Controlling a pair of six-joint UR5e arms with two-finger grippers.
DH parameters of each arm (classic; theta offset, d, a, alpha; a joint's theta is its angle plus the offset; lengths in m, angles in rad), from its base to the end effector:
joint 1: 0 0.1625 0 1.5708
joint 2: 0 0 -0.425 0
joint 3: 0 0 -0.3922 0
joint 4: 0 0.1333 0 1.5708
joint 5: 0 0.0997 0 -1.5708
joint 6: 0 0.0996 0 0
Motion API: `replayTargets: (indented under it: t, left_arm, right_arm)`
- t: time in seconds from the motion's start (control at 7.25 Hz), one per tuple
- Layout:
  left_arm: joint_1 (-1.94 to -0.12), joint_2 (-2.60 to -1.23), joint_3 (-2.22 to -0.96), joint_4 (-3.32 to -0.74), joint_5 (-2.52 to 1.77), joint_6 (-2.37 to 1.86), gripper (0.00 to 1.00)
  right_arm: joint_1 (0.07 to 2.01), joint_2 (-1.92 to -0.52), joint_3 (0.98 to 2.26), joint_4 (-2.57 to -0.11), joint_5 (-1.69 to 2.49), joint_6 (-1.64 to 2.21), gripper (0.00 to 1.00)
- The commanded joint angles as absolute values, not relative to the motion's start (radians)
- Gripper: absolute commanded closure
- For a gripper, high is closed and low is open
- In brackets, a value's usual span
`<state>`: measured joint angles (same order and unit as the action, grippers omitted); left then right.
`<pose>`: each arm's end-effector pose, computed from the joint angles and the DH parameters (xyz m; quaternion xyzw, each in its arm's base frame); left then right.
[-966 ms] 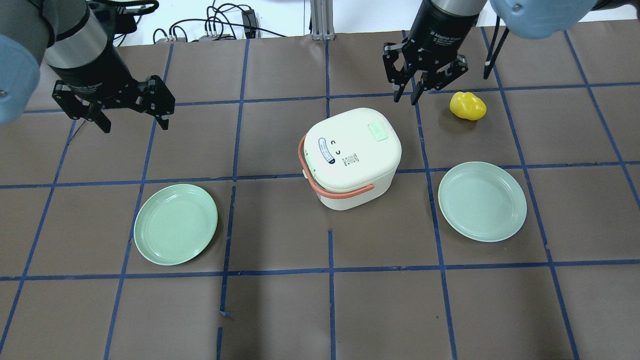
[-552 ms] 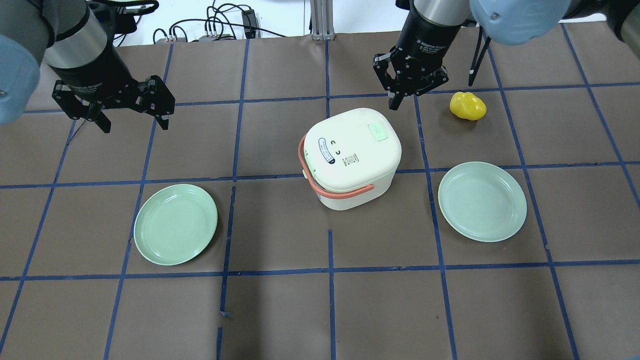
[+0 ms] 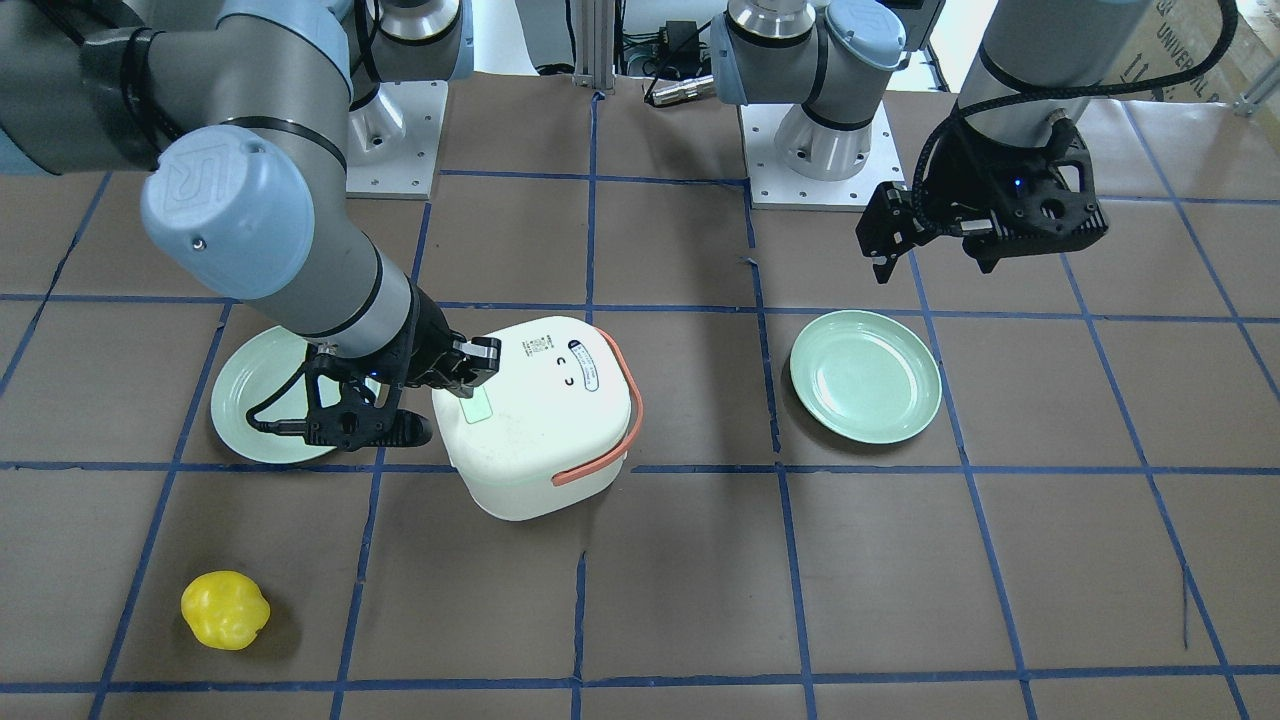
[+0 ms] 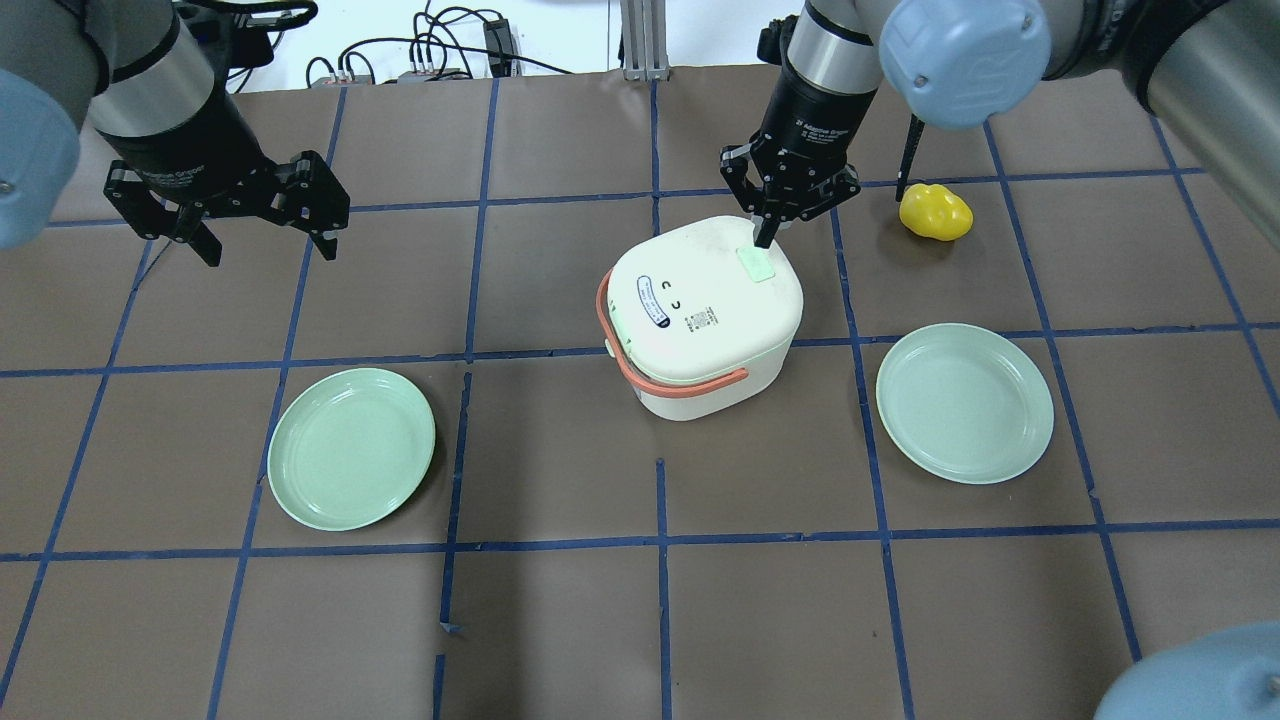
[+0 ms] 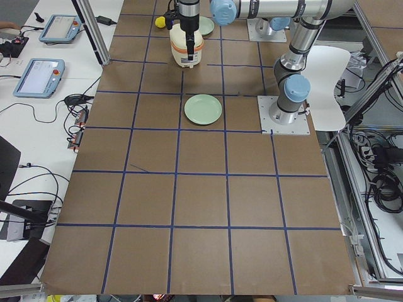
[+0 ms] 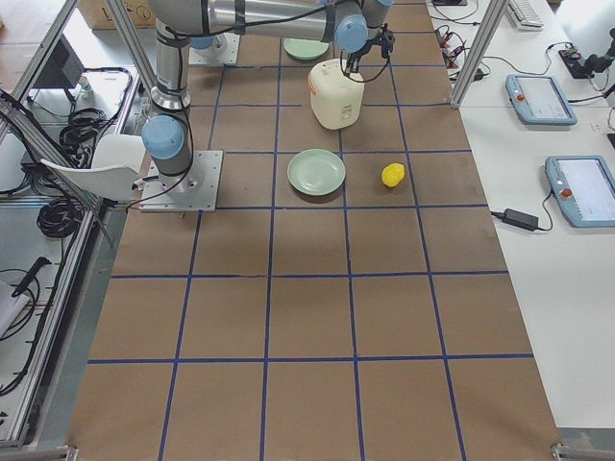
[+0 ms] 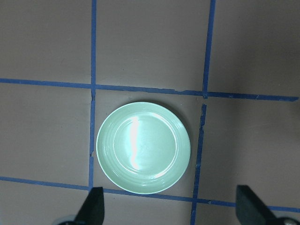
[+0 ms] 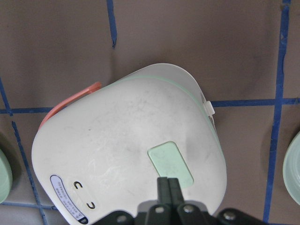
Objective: Press rice cooker button
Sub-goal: 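Press down on the lid release button with the right gripper fingertips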
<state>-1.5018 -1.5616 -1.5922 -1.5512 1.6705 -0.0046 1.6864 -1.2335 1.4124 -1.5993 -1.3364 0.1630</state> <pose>-0.0894 -0.4960 0.4843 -0.0369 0.9981 -0.0021 0.0499 0.2258 -0.5885 0.3830 0.0323 0.9898 0.0901 0.1051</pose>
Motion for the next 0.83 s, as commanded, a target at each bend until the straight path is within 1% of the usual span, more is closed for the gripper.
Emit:
replayTargets:
  t: [0.0, 0.69]
  left_arm:
    - [-1.502, -1.562, -1.592, -1.551, 1.669, -0.005, 0.00]
    - [-1.502, -1.562, -1.592, -1.551, 1.669, -0.005, 0.00]
  right_arm:
    - [1.686, -1.230, 1.433, -1.615, -1.342, 0.164, 0.88]
    - [1.687, -1.210, 1.433, -1.628, -1.341, 0.169, 0.88]
